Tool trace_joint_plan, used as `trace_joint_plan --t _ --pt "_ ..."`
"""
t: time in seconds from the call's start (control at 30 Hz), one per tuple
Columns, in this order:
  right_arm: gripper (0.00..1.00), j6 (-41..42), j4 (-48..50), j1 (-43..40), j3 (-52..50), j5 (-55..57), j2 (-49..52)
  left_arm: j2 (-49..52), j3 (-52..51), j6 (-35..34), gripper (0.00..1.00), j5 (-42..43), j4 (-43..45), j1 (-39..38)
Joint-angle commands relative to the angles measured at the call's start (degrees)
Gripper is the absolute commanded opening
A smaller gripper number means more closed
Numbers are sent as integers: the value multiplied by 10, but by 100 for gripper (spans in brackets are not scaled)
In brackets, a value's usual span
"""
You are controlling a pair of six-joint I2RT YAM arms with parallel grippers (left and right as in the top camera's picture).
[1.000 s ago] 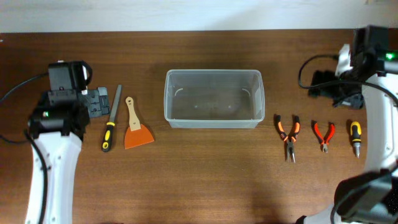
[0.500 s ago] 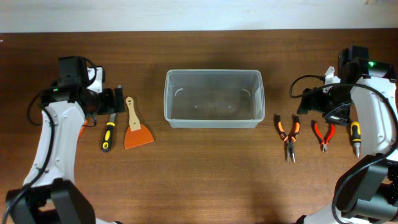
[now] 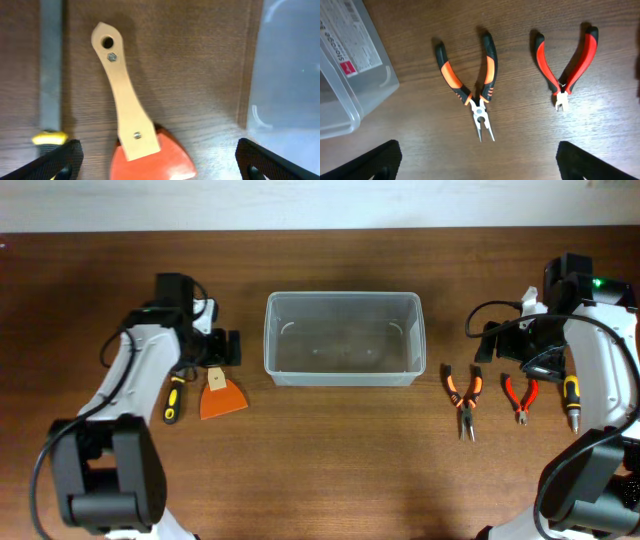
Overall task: Pack container
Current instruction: 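Grasp the orange scraper by its wooden handle with the left gripper, then carry the scraper into the container and open the left gripper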
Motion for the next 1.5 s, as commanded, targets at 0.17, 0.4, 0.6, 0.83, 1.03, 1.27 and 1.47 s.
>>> trace_joint_plan --t 0.17,0.4,0.6,0.83,1.03,1.27,1.47 --pt "99 -2 -1 -1 -3 -5 -5 58 2 -87 80 -47 14 -14" --pt "99 -2 -1 -1 -3 -5 -5 106 2 -114 79 -64 15 -12" --pt "99 -2 0 -1 -3 -5 -5 125 2 -119 75 -64 0 -12" --pt "99 -2 0 -1 -3 -5 -5 125 2 -118 51 -64 -1 -12" --pt "99 -2 0 -1 -3 -5 -5 125 2 -118 21 -57 -10 -12" --pt "99 -2 0 -1 -3 -5 -5 115 16 -58 2 -26 -25 -14" --pt "99 -2 0 -1 -3 -5 -5 57 83 6 2 -30 -42 -31"
